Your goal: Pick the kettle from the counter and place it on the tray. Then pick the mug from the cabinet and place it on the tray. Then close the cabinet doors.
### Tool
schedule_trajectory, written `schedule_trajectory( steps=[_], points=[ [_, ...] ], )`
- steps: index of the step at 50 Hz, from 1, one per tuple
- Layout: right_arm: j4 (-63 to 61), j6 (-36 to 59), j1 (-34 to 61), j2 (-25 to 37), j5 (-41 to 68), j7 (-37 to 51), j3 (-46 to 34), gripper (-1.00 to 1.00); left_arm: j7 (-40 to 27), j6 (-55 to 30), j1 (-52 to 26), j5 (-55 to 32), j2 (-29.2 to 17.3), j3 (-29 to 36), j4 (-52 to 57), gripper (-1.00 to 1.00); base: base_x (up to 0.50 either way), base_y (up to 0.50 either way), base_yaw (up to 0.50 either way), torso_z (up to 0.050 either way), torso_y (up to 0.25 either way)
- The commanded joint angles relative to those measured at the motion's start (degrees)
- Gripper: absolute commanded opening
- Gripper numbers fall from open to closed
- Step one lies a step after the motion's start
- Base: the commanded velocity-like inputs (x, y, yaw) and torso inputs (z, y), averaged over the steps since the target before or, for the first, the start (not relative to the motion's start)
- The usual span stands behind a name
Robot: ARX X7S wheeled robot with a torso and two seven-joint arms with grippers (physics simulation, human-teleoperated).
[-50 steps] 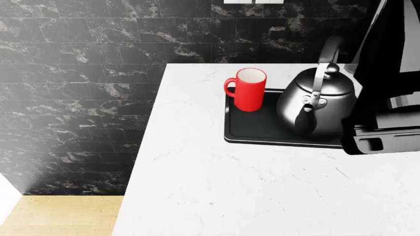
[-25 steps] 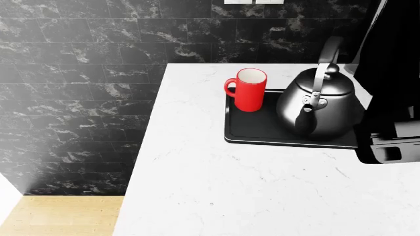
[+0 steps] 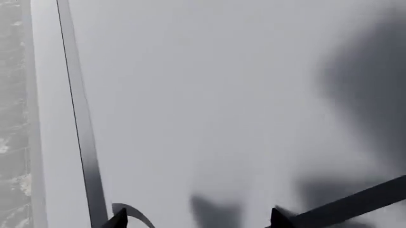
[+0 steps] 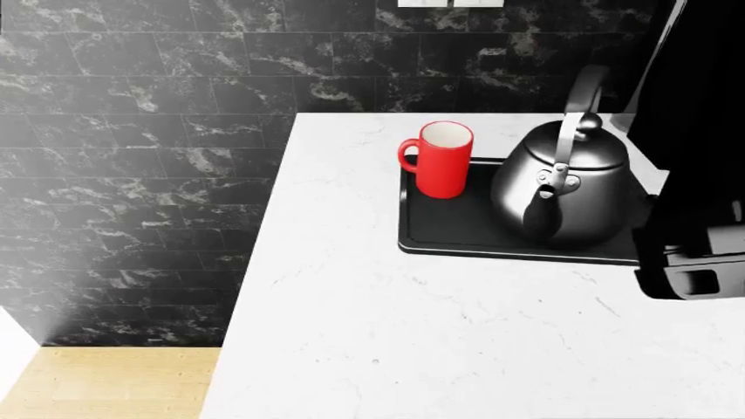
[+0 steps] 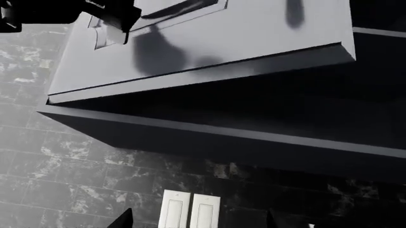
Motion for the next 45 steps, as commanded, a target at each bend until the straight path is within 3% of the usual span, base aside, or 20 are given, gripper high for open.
schedule_trajectory(
  steps=[1,11,25,45],
  points=[
    [-0.2,1.5,-1.1,-0.9,1.1,0.0,2.3,1.00,-0.3,1.0,6.5,-10.6,1.2,14.7,-6.5,1.00,0.00,0.00,0.00,0.000,0.000],
    [-0.2,3.1,-2.3,-2.2,1.4,0.0,3.8,1.00,-0.5,0.7,11.0,-10.7,0.1,20.2,-5.0,1.00,0.00,0.00,0.00,0.000,0.000],
    [-0.1,6.8,-4.8,-5.2,2.0,0.0,6.7,1.00,-1.5,2.8,15.7,-10.2,0.1,22.7,-7.8,1.00,0.00,0.00,0.00,0.000,0.000],
    [-0.2,8.9,-6.6,-6.6,2.5,0.0,8.9,1.00,-3.0,6.6,16.9,-14.2,1.0,27.9,-13.4,1.00,0.00,0.00,0.00,0.000,0.000]
  ],
)
